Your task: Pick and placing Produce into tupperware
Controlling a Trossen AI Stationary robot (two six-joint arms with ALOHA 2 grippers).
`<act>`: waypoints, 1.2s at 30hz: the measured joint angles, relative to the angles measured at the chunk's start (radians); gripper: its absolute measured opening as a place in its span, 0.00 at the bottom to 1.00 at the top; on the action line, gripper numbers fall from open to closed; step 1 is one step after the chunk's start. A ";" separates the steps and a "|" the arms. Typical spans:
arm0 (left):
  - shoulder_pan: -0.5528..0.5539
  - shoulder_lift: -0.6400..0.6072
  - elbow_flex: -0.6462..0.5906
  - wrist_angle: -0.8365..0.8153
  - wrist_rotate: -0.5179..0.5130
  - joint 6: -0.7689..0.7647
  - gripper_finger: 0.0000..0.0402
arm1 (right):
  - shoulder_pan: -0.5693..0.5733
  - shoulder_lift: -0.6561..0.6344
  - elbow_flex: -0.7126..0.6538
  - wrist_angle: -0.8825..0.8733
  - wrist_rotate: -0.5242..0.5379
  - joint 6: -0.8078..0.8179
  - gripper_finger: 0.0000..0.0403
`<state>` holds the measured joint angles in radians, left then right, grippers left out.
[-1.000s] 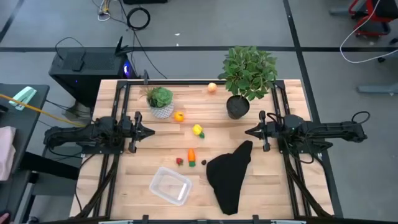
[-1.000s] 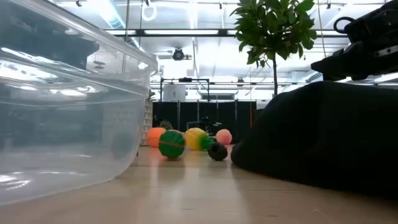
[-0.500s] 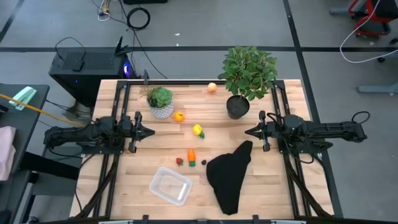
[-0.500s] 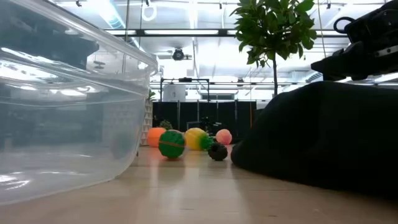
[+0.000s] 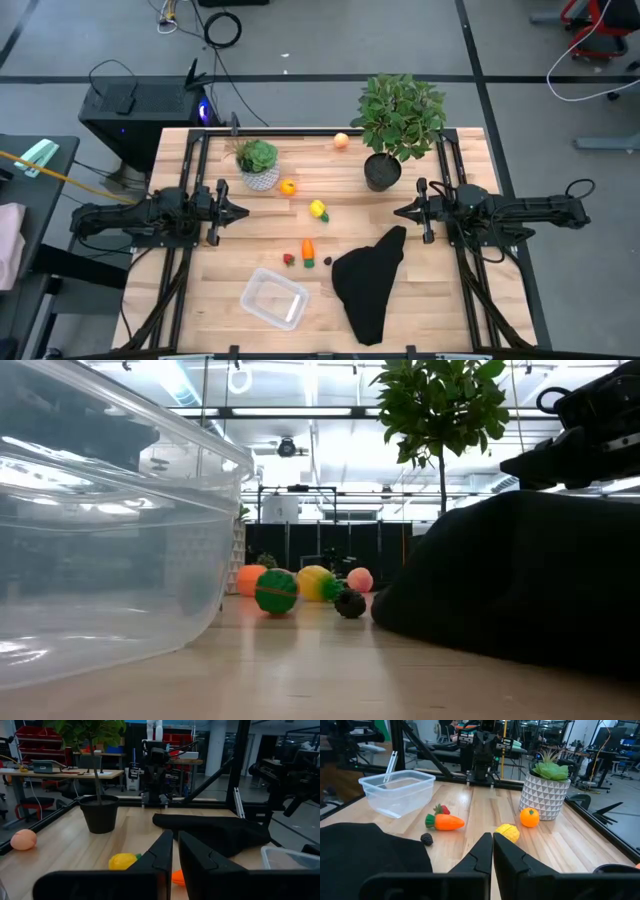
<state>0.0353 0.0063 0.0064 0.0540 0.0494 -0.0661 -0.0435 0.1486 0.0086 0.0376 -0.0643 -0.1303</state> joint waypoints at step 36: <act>0.000 0.000 0.000 0.000 0.000 -0.001 0.08 | 0.000 0.000 0.000 0.000 0.000 0.000 0.06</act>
<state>0.0353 0.0064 0.0065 0.0544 0.0496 -0.0671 -0.0434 0.1486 0.0086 0.0379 -0.0643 -0.1306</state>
